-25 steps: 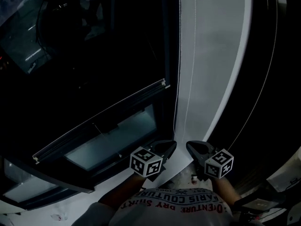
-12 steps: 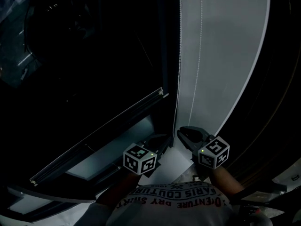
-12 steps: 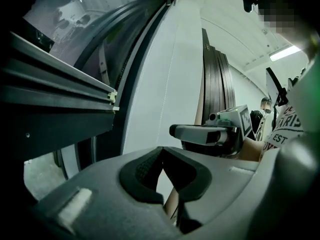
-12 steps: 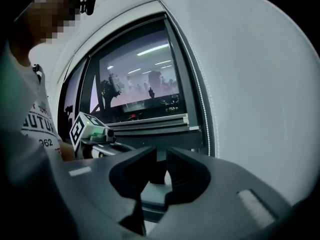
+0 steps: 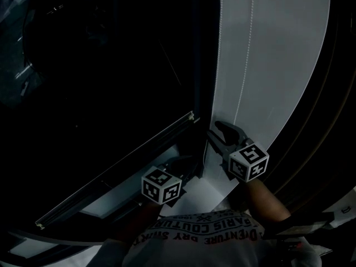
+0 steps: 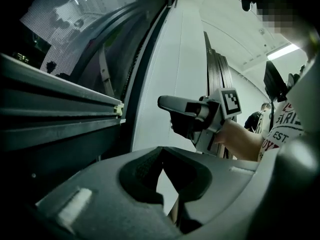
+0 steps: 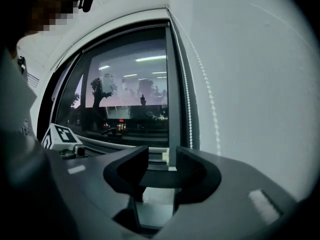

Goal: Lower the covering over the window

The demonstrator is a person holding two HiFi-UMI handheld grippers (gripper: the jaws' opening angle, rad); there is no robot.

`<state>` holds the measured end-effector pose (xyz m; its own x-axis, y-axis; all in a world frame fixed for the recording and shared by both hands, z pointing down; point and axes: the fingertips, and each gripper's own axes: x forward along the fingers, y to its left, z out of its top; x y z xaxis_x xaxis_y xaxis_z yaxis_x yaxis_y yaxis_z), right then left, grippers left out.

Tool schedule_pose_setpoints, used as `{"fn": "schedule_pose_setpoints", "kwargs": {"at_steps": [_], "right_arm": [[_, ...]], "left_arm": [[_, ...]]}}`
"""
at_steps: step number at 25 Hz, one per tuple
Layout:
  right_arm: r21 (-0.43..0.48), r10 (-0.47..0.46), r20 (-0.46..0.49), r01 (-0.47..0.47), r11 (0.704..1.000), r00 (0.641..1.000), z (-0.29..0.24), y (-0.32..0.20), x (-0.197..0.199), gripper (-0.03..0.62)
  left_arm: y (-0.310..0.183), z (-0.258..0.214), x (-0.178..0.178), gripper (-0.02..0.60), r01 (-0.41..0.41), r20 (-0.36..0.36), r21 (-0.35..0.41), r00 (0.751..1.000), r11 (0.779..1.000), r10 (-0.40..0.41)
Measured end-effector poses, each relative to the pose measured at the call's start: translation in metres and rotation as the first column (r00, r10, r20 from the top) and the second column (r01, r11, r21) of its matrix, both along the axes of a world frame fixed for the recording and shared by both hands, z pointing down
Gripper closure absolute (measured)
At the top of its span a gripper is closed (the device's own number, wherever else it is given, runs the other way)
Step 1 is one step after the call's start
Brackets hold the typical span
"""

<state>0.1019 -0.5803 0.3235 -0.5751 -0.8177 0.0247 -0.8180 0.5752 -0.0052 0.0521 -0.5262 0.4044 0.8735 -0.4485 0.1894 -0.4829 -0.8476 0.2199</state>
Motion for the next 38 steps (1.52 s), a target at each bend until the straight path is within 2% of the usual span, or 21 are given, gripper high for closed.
{"fn": "schedule_pose_setpoints", "kwargs": {"at_steps": [4, 8, 13, 16, 23, 25, 26, 29, 33, 38], "right_arm": [[0.018, 0.069, 0.014, -0.069, 0.997, 0.998, -0.014, -0.025, 0.005, 0.404], [0.003, 0.133, 0.053, -0.134, 0.991, 0.99, -0.016, -0.04, 0.007, 0.404], [-0.01, 0.171, 0.048, -0.17, 0.985, 0.984, -0.01, -0.06, 0.004, 0.406], [-0.032, 0.156, 0.039, -0.155, 0.987, 0.987, -0.002, -0.066, 0.0, 0.439], [-0.001, 0.176, -0.042, -0.176, 0.984, 0.983, 0.006, -0.073, -0.004, 0.477], [-0.004, 0.181, -0.04, -0.182, 0.983, 0.983, 0.008, -0.073, -0.002, 0.531], [-0.003, 0.185, -0.039, -0.185, 0.983, 0.982, 0.008, -0.072, -0.001, 0.58], [0.013, 0.183, -0.033, -0.182, 0.983, 0.983, 0.005, -0.066, 0.001, 0.582], [0.014, 0.111, 0.03, -0.111, 0.994, 0.993, 0.005, -0.05, -0.004, 0.577], [0.036, 0.052, 0.065, -0.055, 0.998, 0.997, 0.012, -0.023, -0.006, 0.582]], "left_arm": [[-0.009, -0.01, -0.004, 0.578, 0.001, -0.005, 0.029, 1.0, 1.0, -0.001], [-0.015, -0.011, -0.011, 0.578, 0.014, -0.02, 0.025, 1.0, 1.0, -0.014], [-0.019, -0.006, -0.016, 0.578, 0.016, -0.02, 0.021, 1.0, 1.0, -0.015], [-0.021, -0.002, -0.018, 0.578, 0.02, -0.019, 0.012, 1.0, 1.0, -0.02], [-0.021, -0.003, -0.02, 0.578, 0.015, -0.011, 0.011, 1.0, 1.0, -0.015], [-0.02, -0.003, -0.02, 0.578, 0.014, -0.009, 0.011, 1.0, 1.0, -0.014], [-0.019, -0.003, -0.02, 0.578, 0.013, -0.006, 0.011, 1.0, 1.0, -0.013], [-0.017, -0.002, -0.023, 0.578, 0.019, 0.002, 0.009, 1.0, 1.0, -0.019], [-0.009, 0.002, -0.023, 0.578, 0.024, 0.012, -0.002, 1.0, 1.0, -0.024], [0.005, 0.003, -0.02, 0.578, 0.025, 0.029, -0.005, 0.999, 1.0, -0.025]]}}
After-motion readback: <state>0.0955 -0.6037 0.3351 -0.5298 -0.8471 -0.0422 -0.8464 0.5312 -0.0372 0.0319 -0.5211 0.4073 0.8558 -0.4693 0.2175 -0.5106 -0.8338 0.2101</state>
